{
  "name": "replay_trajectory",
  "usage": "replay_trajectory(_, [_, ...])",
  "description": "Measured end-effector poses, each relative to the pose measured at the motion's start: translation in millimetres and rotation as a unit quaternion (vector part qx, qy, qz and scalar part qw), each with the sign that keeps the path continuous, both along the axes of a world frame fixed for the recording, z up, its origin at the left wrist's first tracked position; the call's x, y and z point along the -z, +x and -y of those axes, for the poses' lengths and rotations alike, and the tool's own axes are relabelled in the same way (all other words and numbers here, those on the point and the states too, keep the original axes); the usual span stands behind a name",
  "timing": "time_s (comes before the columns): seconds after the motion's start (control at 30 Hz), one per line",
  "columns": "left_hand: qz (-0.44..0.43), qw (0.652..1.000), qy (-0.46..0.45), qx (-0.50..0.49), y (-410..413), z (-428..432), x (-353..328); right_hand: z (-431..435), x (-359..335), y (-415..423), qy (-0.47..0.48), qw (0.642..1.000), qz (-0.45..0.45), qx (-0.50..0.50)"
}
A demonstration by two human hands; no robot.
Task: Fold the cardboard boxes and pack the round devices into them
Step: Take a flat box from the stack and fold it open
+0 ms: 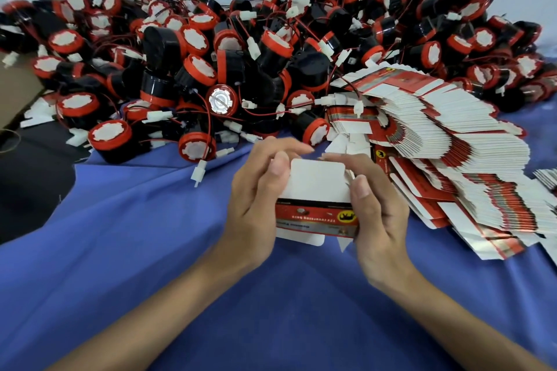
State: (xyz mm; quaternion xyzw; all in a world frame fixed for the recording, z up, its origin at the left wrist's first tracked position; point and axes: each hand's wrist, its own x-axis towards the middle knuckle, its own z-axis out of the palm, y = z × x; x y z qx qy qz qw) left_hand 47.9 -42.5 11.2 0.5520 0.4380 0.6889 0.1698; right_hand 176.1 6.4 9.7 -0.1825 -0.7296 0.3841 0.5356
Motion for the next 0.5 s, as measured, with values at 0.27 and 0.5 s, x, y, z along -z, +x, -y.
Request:
replay_trajectory(0.27, [0.052, 0.994, -0.055, 0.075, -4.6, -0.4, 0.3, 2.1, 6.4, 1.8, -0.098, 0.989, -0.037, -0.107])
replay_trajectory(0.5, [0.085, 0.992, -0.064, 0.072, -8.2, -5.2, 2.0, -6.0, 0.5, -0.3, -0.28, 0.944, -0.067, -0.159])
